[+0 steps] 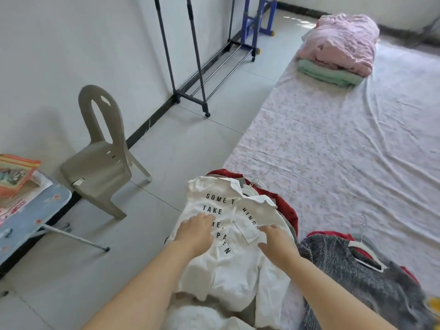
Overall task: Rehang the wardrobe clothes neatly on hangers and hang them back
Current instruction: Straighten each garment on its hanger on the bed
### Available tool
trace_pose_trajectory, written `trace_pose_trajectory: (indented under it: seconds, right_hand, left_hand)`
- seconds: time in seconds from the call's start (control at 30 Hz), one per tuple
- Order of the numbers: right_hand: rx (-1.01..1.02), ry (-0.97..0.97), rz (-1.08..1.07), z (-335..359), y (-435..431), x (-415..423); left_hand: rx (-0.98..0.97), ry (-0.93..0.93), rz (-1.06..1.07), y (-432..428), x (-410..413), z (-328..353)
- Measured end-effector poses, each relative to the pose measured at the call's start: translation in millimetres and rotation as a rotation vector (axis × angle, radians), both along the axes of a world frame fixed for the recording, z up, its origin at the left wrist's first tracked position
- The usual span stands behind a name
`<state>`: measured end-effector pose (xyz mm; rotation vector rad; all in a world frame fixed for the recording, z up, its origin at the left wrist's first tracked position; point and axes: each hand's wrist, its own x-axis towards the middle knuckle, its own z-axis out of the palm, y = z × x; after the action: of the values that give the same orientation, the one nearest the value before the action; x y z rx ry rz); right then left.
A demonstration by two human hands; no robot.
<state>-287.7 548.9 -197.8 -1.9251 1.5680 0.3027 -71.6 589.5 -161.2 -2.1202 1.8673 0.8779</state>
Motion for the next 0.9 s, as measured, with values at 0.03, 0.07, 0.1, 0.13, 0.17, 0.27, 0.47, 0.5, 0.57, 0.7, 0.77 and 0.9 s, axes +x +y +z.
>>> trace_pose_trajectory:
  seconds: [0.03,0.07,0.1,0.13,0.17,0.27,0.47,0.5,0.57,0.7,0.77,0.9]
  right_hand:
    - [0.002,0.013,-0.038,-1.0,-5.0,6.1]
    - [0.01,0.027,-0.079,-2.1,-9.8,12.7]
    - [0.018,0.04,-0.117,-3.7,-14.4,19.7]
    - [0.023,0.051,-0.148,-5.5,-18.8,27.2]
    - [0.03,0.059,-0.17,-7.3,-23.2,34.9]
    - [0.054,0.051,-0.24,-16.0,-36.6,53.1]
    - [0.069,0.016,-0.352,-45.6,-72.1,63.4]
    - [0.082,0.013,-0.367,-53.5,-80.4,62.8]
    - [0.112,0.014,-0.377,-71.0,-98.9,61.7]
    - [0.12,0.006,-0.352,-108.8,-136.0,64.8]
    - [0.117,-0.016,-0.383,-127.9,-149.8,68.7]
    - [0.077,-0.011,-0.419,-164.8,-172.0,69.6]
  left_hand:
    - [0.01,0.016,-0.017,-10.5,7.8,-3.1]
    - [0.023,0.029,-0.037,-21.1,16.0,-5.3]
    - [0.036,0.034,-0.065,-31.8,24.7,-7.9]
    - [0.04,0.035,-0.096,-43.0,33.5,-10.5]
    - [0.042,0.041,-0.118,-53.5,41.8,-13.1]
    - [0.025,0.081,-0.17,-87.1,60.3,-20.6]
    - [-0.001,0.101,-0.252,-142.0,64.5,-50.5]
    - [-0.004,0.092,-0.277,-148.8,62.7,-58.6]
    - [0.0,0.087,-0.291,-159.9,58.5,-75.4]
    - [0.032,0.124,-0.267,-173.0,51.7,-106.2]
    - [0.045,0.139,-0.252,-175.9,50.0,-120.3]
    - [0.051,0.159,-0.239,-182.4,43.0,-146.9]
